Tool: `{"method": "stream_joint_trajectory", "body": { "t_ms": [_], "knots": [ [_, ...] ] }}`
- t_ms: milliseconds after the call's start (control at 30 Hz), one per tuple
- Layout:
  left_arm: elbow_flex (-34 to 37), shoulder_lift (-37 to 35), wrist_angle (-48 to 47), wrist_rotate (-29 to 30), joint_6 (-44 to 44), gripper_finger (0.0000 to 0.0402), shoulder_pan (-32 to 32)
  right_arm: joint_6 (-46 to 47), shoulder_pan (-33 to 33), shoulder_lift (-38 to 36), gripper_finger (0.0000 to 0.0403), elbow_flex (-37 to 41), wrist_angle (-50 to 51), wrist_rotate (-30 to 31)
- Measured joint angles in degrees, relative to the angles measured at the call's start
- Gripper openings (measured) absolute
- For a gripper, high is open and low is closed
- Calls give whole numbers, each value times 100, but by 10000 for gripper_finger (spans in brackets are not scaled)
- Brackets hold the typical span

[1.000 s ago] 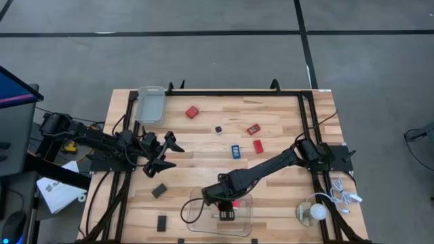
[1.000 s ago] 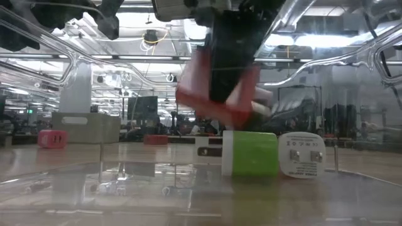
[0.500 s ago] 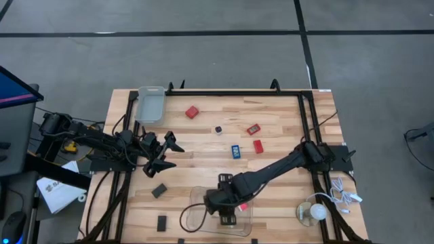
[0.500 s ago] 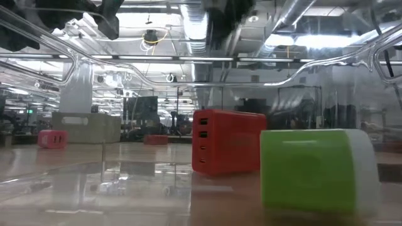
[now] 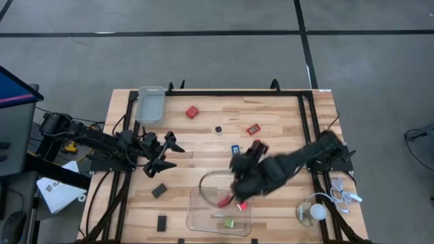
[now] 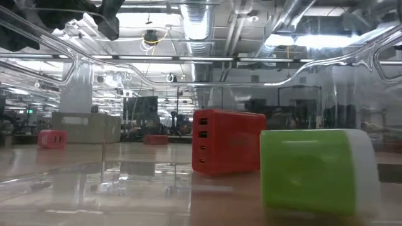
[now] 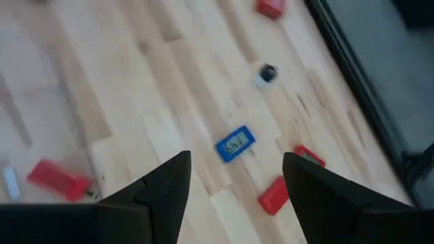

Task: Pick & Place Office items
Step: Put the red charger adapter into the transparent bin

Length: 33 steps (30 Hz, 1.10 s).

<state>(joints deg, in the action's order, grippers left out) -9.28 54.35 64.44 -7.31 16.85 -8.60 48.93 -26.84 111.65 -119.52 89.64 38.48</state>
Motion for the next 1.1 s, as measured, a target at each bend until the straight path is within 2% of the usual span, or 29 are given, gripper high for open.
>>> {"method": "stream_joint_trajectory", "body": {
  "t_ms": [133,267,367,500,600,667,900,1100],
  "knots": [
    [0,2,-10,-2,12,296,0,546,747,-729,223,795,-9,-39],
    [0,2,-16,0,12,296,0,481,1714,-1428,224,1705,-340,-455],
    [0,2,-14,0,8,296,0,-111,2425,-1795,224,2399,-840,-980],
    [0,2,-17,0,4,296,0,-1631,3045,-2186,224,3162,-1947,-1559],
    [0,2,-17,0,-36,296,0,-2832,3169,-2291,224,3543,-2823,-1986],
    [0,2,-17,-1,-36,296,0,-3217,3185,-2325,224,3659,-3258,-2057],
    [0,2,-17,-1,-52,296,0,-3269,3475,-2168,223,3676,-3502,-2066],
    [0,0,-185,9,-52,296,0,-3395,3169,-1901,223,3669,-3828,-2199]
  ]
}}
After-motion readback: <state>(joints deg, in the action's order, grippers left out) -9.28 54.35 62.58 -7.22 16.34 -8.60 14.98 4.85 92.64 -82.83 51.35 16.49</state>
